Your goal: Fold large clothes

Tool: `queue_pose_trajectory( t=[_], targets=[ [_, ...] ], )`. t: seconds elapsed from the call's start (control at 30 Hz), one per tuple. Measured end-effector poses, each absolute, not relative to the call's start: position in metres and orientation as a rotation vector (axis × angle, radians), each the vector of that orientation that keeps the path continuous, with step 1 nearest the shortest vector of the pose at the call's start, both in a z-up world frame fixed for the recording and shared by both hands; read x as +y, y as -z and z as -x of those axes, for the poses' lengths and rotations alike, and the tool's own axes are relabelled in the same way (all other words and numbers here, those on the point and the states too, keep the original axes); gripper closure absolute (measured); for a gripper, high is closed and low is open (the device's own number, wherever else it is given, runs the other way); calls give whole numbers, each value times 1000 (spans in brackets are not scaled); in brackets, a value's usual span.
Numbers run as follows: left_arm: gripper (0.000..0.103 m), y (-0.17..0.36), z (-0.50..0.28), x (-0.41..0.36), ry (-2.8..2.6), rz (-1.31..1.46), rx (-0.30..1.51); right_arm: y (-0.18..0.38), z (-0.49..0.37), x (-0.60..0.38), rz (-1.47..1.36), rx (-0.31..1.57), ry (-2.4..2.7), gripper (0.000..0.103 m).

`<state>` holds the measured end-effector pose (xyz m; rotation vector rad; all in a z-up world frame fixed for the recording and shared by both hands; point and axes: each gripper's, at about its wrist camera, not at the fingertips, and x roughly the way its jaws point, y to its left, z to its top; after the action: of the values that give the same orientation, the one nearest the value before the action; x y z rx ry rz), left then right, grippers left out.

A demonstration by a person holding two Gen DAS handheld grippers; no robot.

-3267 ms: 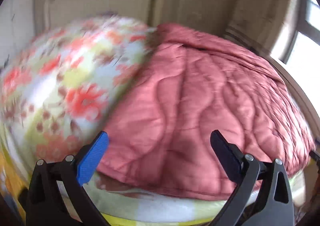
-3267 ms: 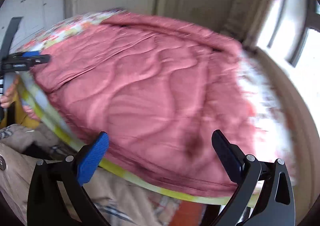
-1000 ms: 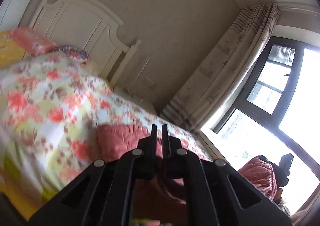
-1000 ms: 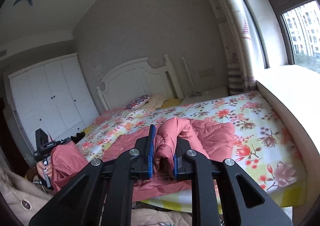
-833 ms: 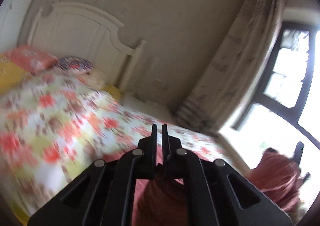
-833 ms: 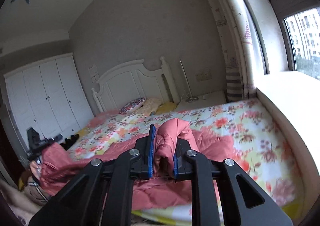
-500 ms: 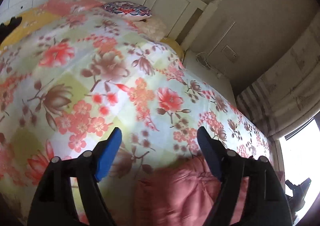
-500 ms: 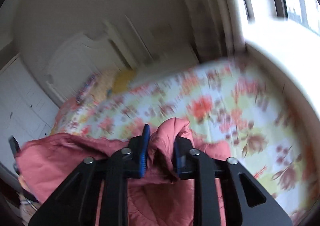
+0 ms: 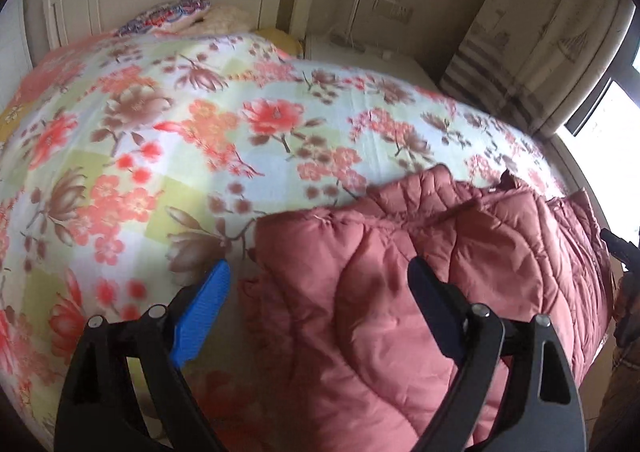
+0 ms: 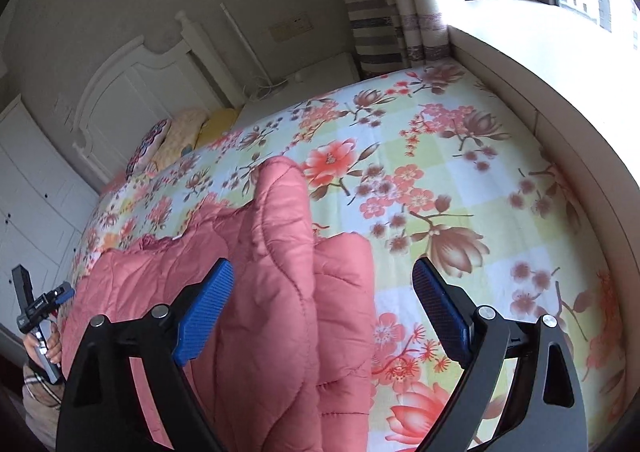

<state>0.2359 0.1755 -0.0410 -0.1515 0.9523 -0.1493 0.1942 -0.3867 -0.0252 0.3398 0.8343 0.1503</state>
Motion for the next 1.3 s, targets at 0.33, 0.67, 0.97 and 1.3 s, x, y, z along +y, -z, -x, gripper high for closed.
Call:
queue_pose_trajectory(
  t=[0.33,0.67,0.97,1.3],
  targets=[
    [94,-32,-157,162,137,39,609,8,-168,-348,-187,747,-189,90],
    [93,-17,-282,124,-125,-137,723,-61,-194,-336,-229,630,-64,90],
    [68,84,-315,141,-294,-70,898,69,-254,-342,-290,831,67,78],
    [56,87,-318,129,-370,-181,900,69,-255,-337,-233,824,104,53]
  ],
)
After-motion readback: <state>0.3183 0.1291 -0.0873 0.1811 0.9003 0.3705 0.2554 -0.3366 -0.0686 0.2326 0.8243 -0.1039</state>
